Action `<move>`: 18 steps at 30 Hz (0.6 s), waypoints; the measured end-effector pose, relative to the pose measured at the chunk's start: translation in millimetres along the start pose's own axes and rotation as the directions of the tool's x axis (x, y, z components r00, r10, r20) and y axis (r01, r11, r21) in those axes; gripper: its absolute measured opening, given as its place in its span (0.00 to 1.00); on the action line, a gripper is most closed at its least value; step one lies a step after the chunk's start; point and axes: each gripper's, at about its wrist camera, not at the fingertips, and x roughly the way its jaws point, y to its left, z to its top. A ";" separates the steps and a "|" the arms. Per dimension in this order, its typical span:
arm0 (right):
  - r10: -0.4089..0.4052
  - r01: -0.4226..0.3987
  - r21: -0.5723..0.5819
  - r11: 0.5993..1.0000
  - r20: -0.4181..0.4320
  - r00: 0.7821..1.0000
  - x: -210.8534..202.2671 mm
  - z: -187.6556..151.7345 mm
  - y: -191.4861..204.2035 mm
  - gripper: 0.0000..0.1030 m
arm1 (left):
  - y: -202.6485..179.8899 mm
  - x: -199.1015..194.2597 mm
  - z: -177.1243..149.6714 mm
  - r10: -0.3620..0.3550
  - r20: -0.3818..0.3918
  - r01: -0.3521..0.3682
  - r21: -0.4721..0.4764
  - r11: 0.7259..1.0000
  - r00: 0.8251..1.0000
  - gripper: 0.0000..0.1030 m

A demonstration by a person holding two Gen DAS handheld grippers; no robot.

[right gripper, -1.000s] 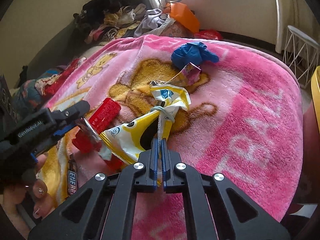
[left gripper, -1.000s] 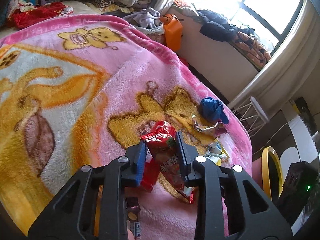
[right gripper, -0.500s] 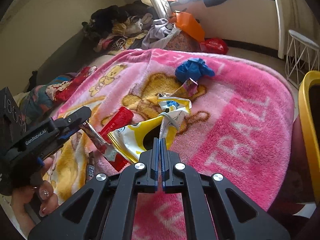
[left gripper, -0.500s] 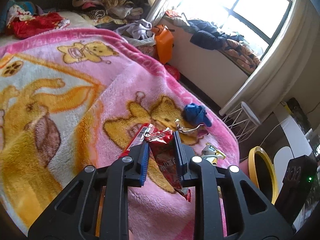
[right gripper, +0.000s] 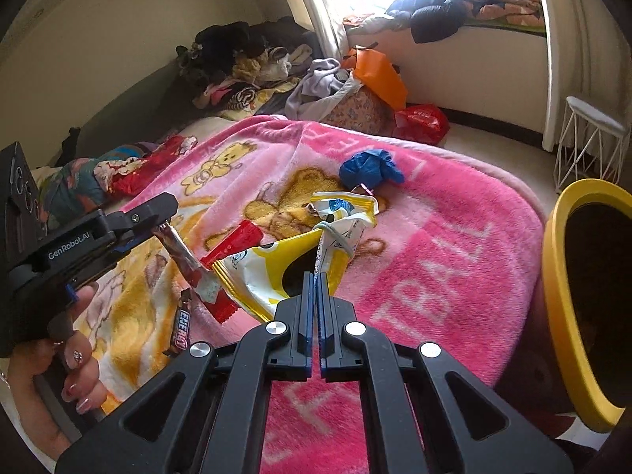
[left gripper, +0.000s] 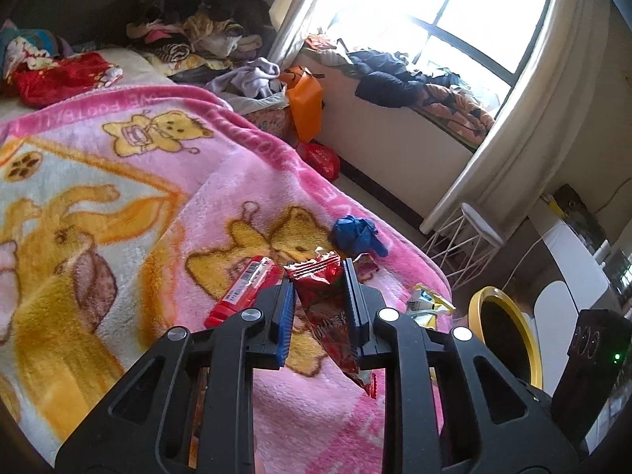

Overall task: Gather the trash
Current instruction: 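Carry the red chip bag and yellow-white wrapper over the yellow bin with both tools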

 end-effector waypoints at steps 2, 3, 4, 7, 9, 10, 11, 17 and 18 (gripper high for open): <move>-0.005 0.005 -0.004 1.000 0.005 1.000 -3.9 0.2 -2.5 0.02 | -4.1 -2.0 -0.4 -0.007 0.003 0.007 0.005 1.000 1.000 0.16; -0.008 0.008 -0.005 1.000 0.008 1.000 -6.3 0.1 -3.9 0.02 | -6.7 -3.0 -0.5 -0.009 0.005 0.009 0.012 1.000 1.000 0.16; -0.009 0.009 -0.004 1.000 0.010 1.000 -7.1 0.1 -4.1 0.02 | -8.7 -4.1 -0.5 -0.011 0.006 0.011 0.015 1.000 1.000 0.16; -0.010 0.010 0.003 1.000 0.015 1.000 -12.2 -0.7 -7.4 0.02 | -14.7 -7.1 -0.7 -0.017 0.009 0.017 0.023 1.000 1.000 0.16; -0.013 0.013 0.006 1.000 0.019 1.000 -15.7 -0.4 -10.1 0.02 | -18.4 -8.9 -0.9 -0.021 0.011 0.021 0.030 0.999 1.000 0.16; -0.012 0.012 0.009 1.000 0.022 1.000 -17.7 -0.2 -11.4 0.02 | -20.5 -9.6 -1.1 -0.024 0.011 0.024 0.033 0.999 1.000 0.16; -0.014 0.013 0.010 1.000 0.026 1.000 -20.0 -0.2 -12.6 0.02 | -21.8 -10.3 -1.4 -0.026 0.011 0.026 0.036 0.999 1.000 0.16; -0.028 0.027 0.015 1.000 0.053 0.998 -32.9 0.7 -18.0 0.02 | -34.1 -14.8 -2.4 -0.042 0.019 0.041 0.058 0.998 0.999 0.16; -0.031 0.030 0.015 0.999 0.056 0.998 -34.7 0.9 -18.7 0.02 | -36.6 -15.9 -2.6 -0.046 0.021 0.044 0.062 0.997 0.999 0.16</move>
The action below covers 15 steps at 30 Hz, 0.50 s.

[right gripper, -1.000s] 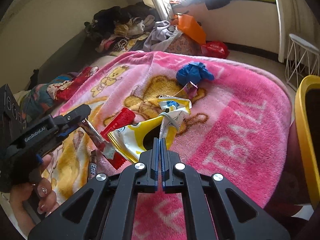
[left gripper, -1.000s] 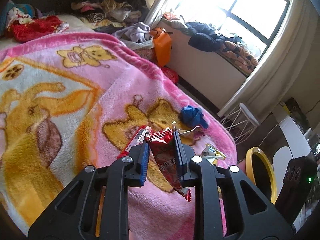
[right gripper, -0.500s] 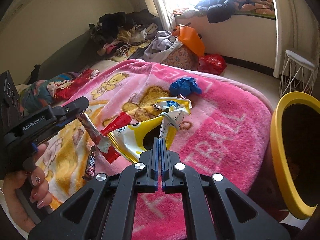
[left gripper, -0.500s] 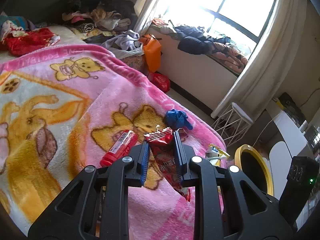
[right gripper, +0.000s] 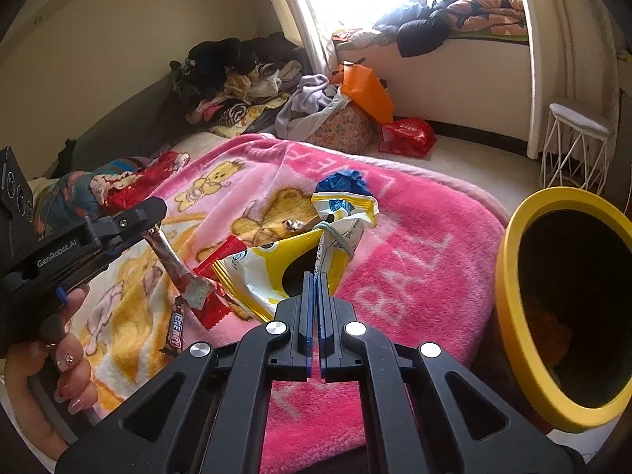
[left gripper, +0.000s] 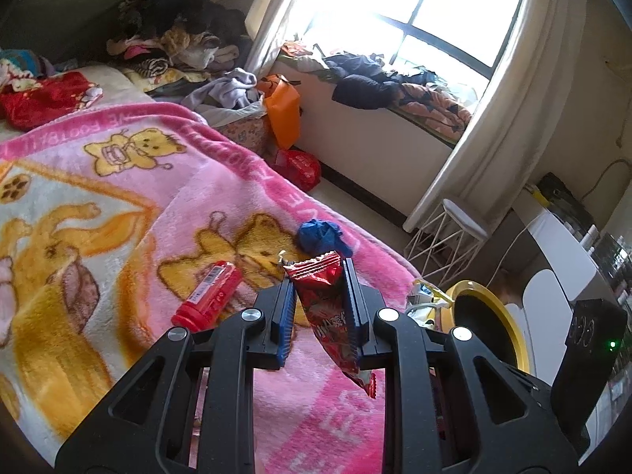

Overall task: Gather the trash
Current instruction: 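Carry the red chip bag and yellow-white wrapper over the yellow bin with both tools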

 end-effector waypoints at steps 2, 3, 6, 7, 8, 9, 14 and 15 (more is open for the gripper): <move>-0.007 0.007 0.003 1.000 0.010 1.000 -4.5 1.4 -3.4 0.02 | -6.1 -1.5 -0.2 -0.007 0.002 0.007 0.009 1.000 1.000 0.16; -0.010 0.010 0.005 1.000 0.014 1.000 -6.3 1.8 -4.8 0.02 | -8.3 -1.9 -0.2 -0.011 0.002 0.011 0.012 1.000 1.000 0.16; -0.021 0.021 0.014 1.000 0.029 0.999 -12.5 2.8 -11.9 0.02 | -15.7 -3.5 -0.5 -0.023 0.004 0.023 0.025 0.999 1.000 0.16; -0.028 0.027 0.017 0.999 0.035 0.999 -15.2 3.6 -14.4 0.02 | -18.2 -3.7 -0.6 -0.027 0.004 0.027 0.030 0.999 1.000 0.16; -0.033 0.032 0.020 0.999 0.040 0.999 -17.0 4.0 -16.9 0.02 | -20.8 -4.3 -1.0 -0.031 0.005 0.031 0.035 0.999 1.000 0.16; -0.037 0.036 0.024 0.999 0.044 0.998 -19.1 4.3 -19.2 0.02 | -23.6 -4.4 -1.2 -0.036 0.004 0.036 0.040 0.999 0.999 0.16; -0.061 0.057 0.052 0.997 0.068 0.996 -29.4 7.2 -34.1 0.02 | -37.5 -3.7 -4.5 -0.056 -0.003 0.056 0.065 0.996 0.998 0.16; -0.065 0.061 0.057 0.997 0.072 0.995 -31.3 7.3 -37.1 0.02 | -40.3 -3.5 -5.4 -0.061 -0.006 0.061 0.070 0.996 0.998 0.16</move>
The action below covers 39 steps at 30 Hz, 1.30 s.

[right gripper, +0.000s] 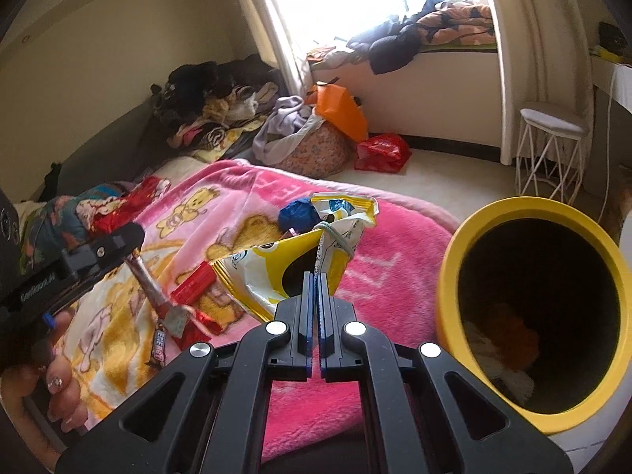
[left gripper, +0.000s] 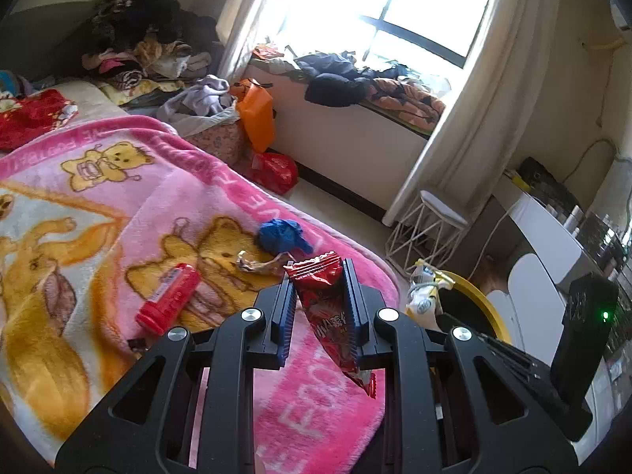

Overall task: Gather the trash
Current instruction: 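Carry the red chip bag and yellow-white wrapper over the yellow bin with both tools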

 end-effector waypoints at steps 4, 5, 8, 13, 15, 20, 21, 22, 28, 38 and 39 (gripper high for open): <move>-0.018 0.018 0.022 1.000 0.015 1.000 -7.2 2.2 -13.2 0.02 | -11.4 1.7 -2.2 -0.014 -0.006 0.014 0.020 1.000 1.000 0.16; -0.024 0.023 0.027 0.999 0.019 1.000 -9.3 2.3 -16.7 0.02 | -13.0 1.6 -2.6 -0.017 -0.007 0.017 0.023 1.000 1.000 0.16; -0.041 0.040 0.042 0.998 0.028 0.999 -15.2 2.2 -26.1 0.02 | -21.2 3.0 -5.3 -0.029 -0.013 0.029 0.039 0.999 1.000 0.16; -0.070 0.067 0.066 0.996 0.041 0.997 -22.4 3.2 -41.1 0.02 | -32.9 5.6 -9.2 -0.045 -0.022 0.046 0.060 0.997 0.999 0.16; -0.079 0.076 0.075 0.994 0.046 0.996 -25.2 3.2 -46.8 0.02 | -37.4 5.7 -10.1 -0.052 -0.025 0.053 0.066 0.996 0.998 0.16; -0.104 0.098 0.096 0.991 0.058 0.993 -32.6 1.5 -57.7 0.02 | -47.9 7.6 -11.6 -0.066 -0.030 0.069 0.087 0.994 0.997 0.16; -0.108 0.102 0.099 0.990 0.060 0.992 -33.5 1.7 -59.4 0.02 | -50.6 8.1 -12.3 -0.069 -0.031 0.072 0.091 0.993 0.997 0.16; -0.114 0.108 0.104 0.989 0.063 0.991 -35.1 1.8 -62.1 0.02 | -53.0 8.5 -12.7 -0.072 -0.032 0.074 0.096 0.993 0.997 0.16; -0.139 0.129 0.124 0.984 0.073 0.988 -39.1 1.4 -71.9 0.02 | -65.7 11.0 -15.0 -0.089 -0.040 0.093 0.121 0.988 0.995 0.16; -0.181 0.166 0.159 0.973 0.086 0.980 -45.8 2.0 -91.2 0.02 | -88.3 17.1 -21.9 -0.117 -0.058 0.126 0.165 0.978 0.991 0.16; -0.184 0.168 0.163 0.972 0.088 0.979 -46.5 2.0 -92.6 0.02 | -89.9 17.5 -22.7 -0.119 -0.060 0.128 0.168 0.977 0.991 0.16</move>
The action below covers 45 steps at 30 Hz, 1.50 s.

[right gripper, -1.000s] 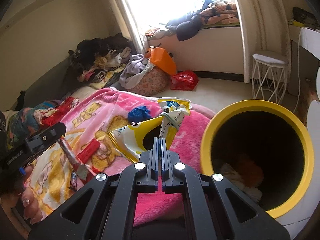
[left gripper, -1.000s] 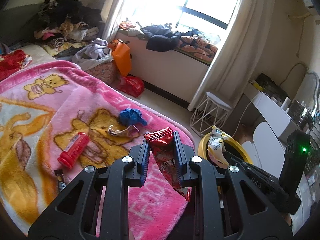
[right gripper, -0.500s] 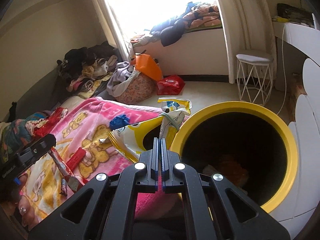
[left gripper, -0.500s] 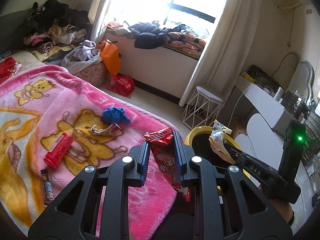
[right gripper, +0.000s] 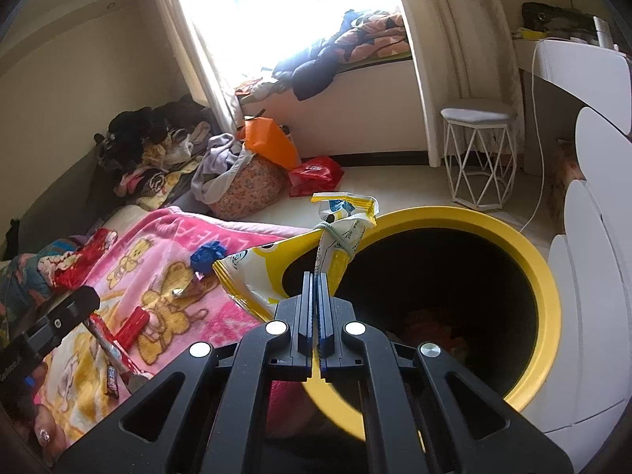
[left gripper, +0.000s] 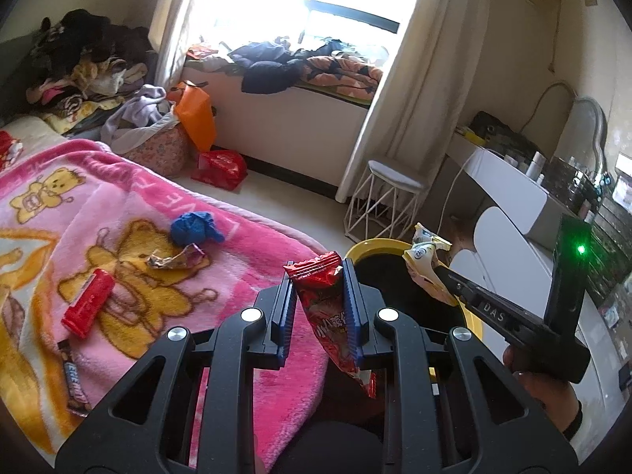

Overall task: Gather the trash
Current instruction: 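Carry the red chip bag and yellow-white wrapper over the yellow bin with both tools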

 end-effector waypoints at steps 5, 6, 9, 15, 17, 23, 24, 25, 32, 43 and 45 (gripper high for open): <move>-0.019 0.019 0.012 1.000 0.010 1.000 -0.4 2.9 -6.7 0.02 | -10.6 5.8 -1.0 -0.014 -0.008 0.014 0.020 1.000 1.000 0.16; -0.023 0.023 0.013 1.000 0.011 1.000 -0.6 3.0 -8.2 0.02 | -13.0 7.1 -1.4 -0.018 -0.010 0.018 0.025 1.000 1.000 0.16; -0.040 0.040 0.019 0.999 0.017 0.999 -1.0 4.0 -13.7 0.02 | -20.2 11.3 -2.8 -0.028 -0.018 0.028 0.041 0.999 0.999 0.16; -0.079 0.079 0.021 0.997 0.028 0.996 -1.8 4.3 -22.6 0.02 | -32.4 18.3 -4.1 -0.047 -0.027 0.049 0.067 0.997 0.999 0.16; -0.092 0.091 0.022 0.996 0.030 0.995 -2.0 4.4 -26.3 0.02 | -37.1 20.8 -4.2 -0.052 -0.029 0.054 0.076 0.996 0.998 0.16; -0.123 0.123 0.028 0.992 0.029 0.992 -0.5 3.7 -36.8 0.02 | -49.8 30.8 -6.1 -0.066 -0.040 0.070 0.106 0.992 0.997 0.16; -0.130 0.129 0.030 0.991 0.029 0.991 0.0 3.7 -38.8 0.02 | -52.3 33.0 -6.2 -0.068 -0.042 0.072 0.111 0.991 0.997 0.16; -0.134 0.133 0.031 0.991 0.028 0.991 0.2 3.9 -41.0 0.02 | -54.0 34.6 -6.2 -0.070 -0.043 0.074 0.114 0.991 0.997 0.16; -0.166 0.165 0.053 0.985 0.018 0.986 3.2 2.8 -57.4 0.02 | -67.0 49.2 -6.2 -0.078 -0.056 0.085 0.148 0.985 0.995 0.16; -0.200 0.199 0.073 0.977 -0.004 0.980 7.9 -1.2 -76.2 0.02 | -82.0 69.6 -8.8 -0.077 -0.082 0.091 0.176 0.980 0.994 0.16; -0.204 0.203 0.075 0.976 -0.007 0.979 8.8 -1.7 -79.1 0.02 | -85.0 72.9 -9.5 -0.077 -0.086 0.092 0.179 0.980 0.993 0.16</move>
